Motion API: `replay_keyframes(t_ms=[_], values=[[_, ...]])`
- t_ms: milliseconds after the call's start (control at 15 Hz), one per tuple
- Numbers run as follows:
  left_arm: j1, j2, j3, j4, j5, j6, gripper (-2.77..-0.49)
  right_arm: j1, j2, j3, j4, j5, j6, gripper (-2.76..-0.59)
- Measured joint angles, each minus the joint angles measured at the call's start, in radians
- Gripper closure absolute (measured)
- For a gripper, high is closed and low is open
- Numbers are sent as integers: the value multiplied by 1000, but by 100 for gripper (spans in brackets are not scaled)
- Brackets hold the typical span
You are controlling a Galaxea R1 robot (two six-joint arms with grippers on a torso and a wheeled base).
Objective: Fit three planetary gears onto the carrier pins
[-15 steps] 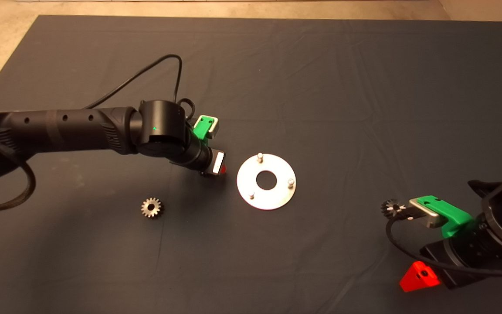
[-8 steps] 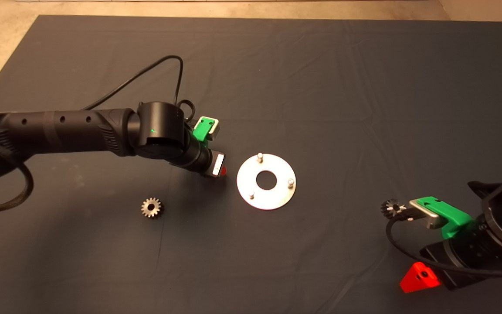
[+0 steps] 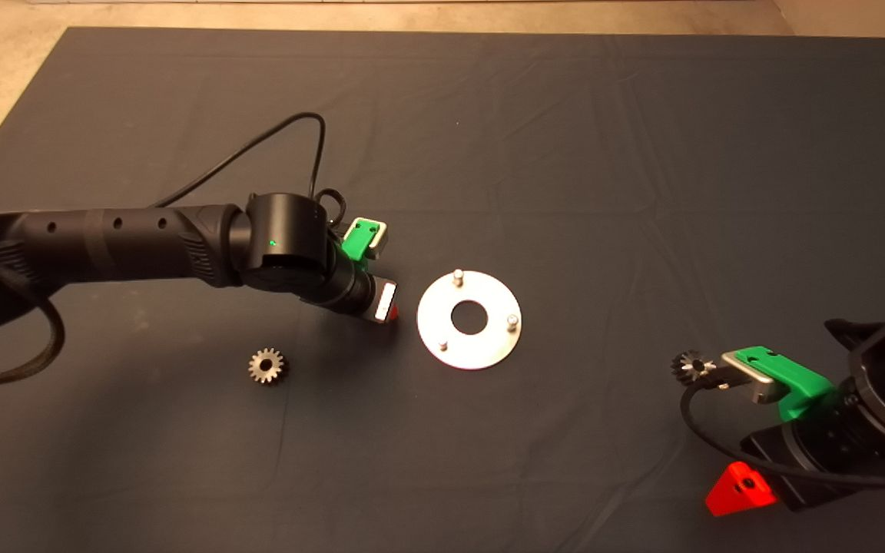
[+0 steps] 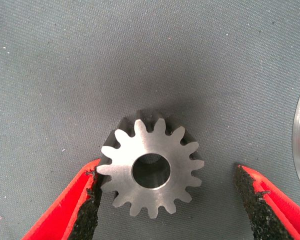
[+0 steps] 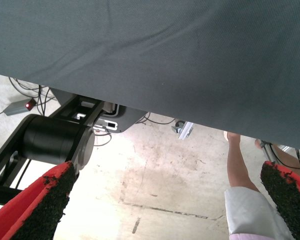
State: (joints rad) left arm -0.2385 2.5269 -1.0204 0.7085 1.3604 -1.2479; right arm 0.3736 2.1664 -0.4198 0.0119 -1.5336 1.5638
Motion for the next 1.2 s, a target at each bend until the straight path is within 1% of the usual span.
replay_keyframes(t_ms=[200,333,400,733,867,1067,1133,1200], values=[[0,0,0,2,0,0,-180,0,0,0,0,0,0,-276],[0,0,0,17,0,0,-180,0,0,0,0,0,0,-276],[0,0,0,20,0,0,-180,0,0,0,0,0,0,-276],[0,0,0,21,0,3,-180,0,0,0,0,0,0,-276],[0,0,0,22,0,4,-166,0,0,0,0,0,0,-276],[0,0,-1,26,0,5,-163,0,0,0,0,0,0,-276],[0,0,-1,27,3,5,-153,0,0,0,0,0,0,-276],[0,0,-1,29,4,8,-151,0,0,0,0,0,0,-276]])
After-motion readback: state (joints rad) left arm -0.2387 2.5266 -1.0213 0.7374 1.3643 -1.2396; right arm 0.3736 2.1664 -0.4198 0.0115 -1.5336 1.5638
